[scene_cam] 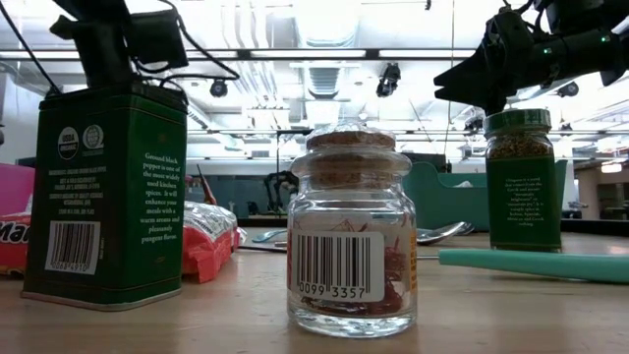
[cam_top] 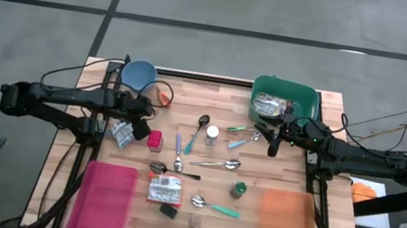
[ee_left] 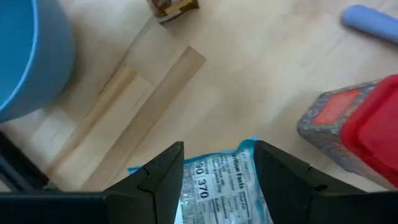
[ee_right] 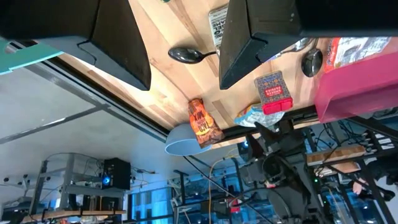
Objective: Pick & Place Food Item
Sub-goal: Put the blue noodle pack into the green bin
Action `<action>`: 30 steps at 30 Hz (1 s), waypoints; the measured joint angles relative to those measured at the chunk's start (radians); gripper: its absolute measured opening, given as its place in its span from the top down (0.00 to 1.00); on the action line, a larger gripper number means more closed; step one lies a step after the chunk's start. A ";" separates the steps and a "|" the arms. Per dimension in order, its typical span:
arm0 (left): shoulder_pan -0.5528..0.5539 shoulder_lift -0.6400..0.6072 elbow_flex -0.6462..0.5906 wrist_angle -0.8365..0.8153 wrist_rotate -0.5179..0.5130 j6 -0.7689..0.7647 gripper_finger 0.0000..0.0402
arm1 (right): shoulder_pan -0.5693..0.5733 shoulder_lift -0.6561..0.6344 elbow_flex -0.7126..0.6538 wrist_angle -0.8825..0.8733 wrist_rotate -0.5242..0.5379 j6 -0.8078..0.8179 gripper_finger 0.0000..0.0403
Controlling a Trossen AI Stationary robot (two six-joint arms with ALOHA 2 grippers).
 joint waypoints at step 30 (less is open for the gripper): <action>-0.039 -0.043 -0.124 0.176 0.109 0.005 0.51 | 0.000 0.000 0.000 0.000 0.000 0.000 0.54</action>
